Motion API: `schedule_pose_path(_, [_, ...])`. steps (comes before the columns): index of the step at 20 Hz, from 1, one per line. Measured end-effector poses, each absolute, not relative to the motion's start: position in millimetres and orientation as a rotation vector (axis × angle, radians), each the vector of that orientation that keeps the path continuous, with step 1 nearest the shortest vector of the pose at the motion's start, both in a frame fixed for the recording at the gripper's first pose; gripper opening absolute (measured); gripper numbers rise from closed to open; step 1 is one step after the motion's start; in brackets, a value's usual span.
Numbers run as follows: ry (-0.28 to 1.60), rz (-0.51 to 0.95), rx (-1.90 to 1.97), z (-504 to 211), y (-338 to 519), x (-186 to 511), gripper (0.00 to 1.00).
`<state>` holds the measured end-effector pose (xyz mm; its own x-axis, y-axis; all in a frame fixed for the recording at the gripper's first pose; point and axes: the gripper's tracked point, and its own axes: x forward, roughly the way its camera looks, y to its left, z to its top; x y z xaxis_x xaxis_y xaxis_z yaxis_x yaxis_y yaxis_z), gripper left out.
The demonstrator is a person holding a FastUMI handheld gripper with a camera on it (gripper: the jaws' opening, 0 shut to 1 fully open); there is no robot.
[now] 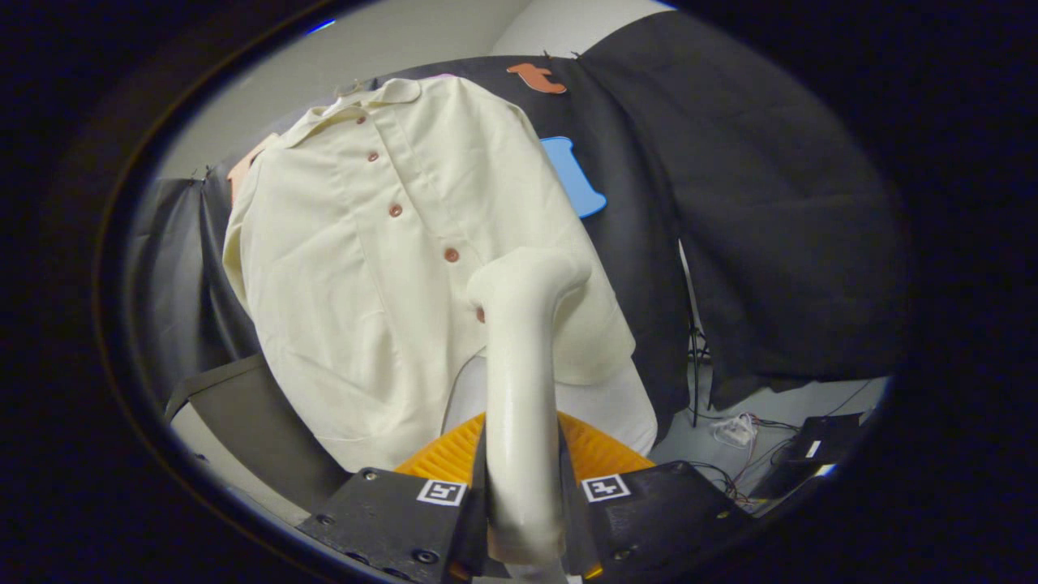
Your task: Iron the clothes twice with a garment steamer, once on the left side and once on the right side.
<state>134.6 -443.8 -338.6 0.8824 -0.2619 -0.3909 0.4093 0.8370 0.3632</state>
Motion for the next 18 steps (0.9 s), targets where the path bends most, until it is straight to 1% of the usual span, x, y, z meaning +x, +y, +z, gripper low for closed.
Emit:
schedule_pose_path(5, [0.335, -0.334, 0.433, -323.4, -408.5, 117.3, 0.37])
schedule_pose_path(9, [0.329, -0.280, 0.468, -304.1, -365.3, 103.5, 0.37])
schedule_pose_path(11, [0.313, -0.223, 0.558, -283.6, -334.6, 101.2, 0.37])
schedule_pose_path(18, [0.241, -0.106, 0.528, -196.8, -248.7, 86.1, 0.37])
